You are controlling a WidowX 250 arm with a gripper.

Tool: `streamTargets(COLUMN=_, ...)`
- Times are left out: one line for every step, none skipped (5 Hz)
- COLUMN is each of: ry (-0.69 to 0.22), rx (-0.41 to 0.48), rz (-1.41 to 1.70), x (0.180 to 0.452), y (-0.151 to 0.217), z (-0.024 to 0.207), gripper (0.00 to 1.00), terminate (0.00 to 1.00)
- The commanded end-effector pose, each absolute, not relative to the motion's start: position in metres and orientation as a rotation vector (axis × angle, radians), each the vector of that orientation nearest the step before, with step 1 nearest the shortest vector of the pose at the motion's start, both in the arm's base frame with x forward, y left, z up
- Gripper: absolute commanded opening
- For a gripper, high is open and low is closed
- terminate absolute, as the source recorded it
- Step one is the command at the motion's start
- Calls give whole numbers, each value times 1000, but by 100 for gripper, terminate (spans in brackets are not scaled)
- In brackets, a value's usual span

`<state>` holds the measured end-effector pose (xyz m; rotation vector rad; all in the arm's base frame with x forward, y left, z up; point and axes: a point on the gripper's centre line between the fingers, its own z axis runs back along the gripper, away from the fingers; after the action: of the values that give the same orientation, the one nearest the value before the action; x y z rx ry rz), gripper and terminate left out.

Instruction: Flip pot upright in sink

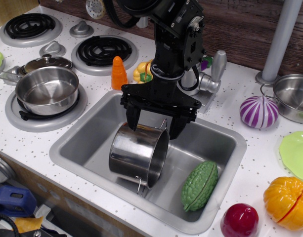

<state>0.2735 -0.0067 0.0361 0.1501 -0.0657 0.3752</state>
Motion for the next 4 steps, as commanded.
streamTargets(ry=-66, rx=150, rz=375, x=274, y=-7, z=36, gripper=100, terminate=0)
streamTargets(ry=-66, rx=193, rz=404, x=280, y=-10, z=38, gripper=100, terminate=0)
streamTargets(ry=-81, rx=212, rz=407, x=285, y=-11, z=36, gripper=100, terminate=0)
streamTargets(ry=-129, rx=283, rz=397, x=288, y=-11, z=25, gripper=100, terminate=0)
